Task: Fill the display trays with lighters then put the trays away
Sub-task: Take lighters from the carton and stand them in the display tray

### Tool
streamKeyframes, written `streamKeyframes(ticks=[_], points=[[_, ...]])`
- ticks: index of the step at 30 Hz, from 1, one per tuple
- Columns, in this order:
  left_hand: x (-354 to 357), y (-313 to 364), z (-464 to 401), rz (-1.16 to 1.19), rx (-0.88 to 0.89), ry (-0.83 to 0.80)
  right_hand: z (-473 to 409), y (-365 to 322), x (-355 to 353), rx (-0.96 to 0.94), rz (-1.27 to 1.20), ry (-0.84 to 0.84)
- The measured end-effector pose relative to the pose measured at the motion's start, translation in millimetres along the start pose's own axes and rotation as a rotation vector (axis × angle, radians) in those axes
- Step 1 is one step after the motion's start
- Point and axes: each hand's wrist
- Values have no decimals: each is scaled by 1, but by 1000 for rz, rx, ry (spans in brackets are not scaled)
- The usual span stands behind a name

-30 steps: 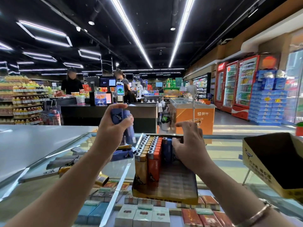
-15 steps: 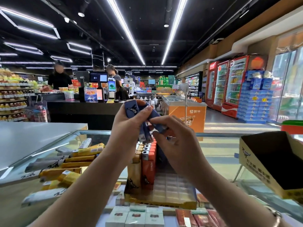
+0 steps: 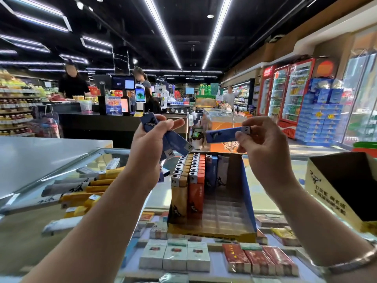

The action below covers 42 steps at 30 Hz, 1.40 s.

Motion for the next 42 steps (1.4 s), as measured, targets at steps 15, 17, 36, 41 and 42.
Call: streamKeyframes(ticks=[15, 17, 36, 41, 42], points=[[0, -18, -1, -109, -43, 5, 21, 15, 16, -155, 318, -445], [-2, -21, -1, -134, -25, 50, 23, 15, 18, -187, 355, -503], [4, -15, 6, -122, 7, -50, 15, -12, 17, 130, -278, -317], [10, -15, 11, -159, 39, -107, 17, -13, 19, 157, -330, -283], [11, -15, 11, -169, 42, -99, 16, -13, 19, 162, -346, -262]])
Point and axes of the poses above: each hand's wrist, its own z-axis away from the middle knuckle, its own x-axis out of the palm, y = z × x, and after that the axes turned 12 degrees about -x, right-handed
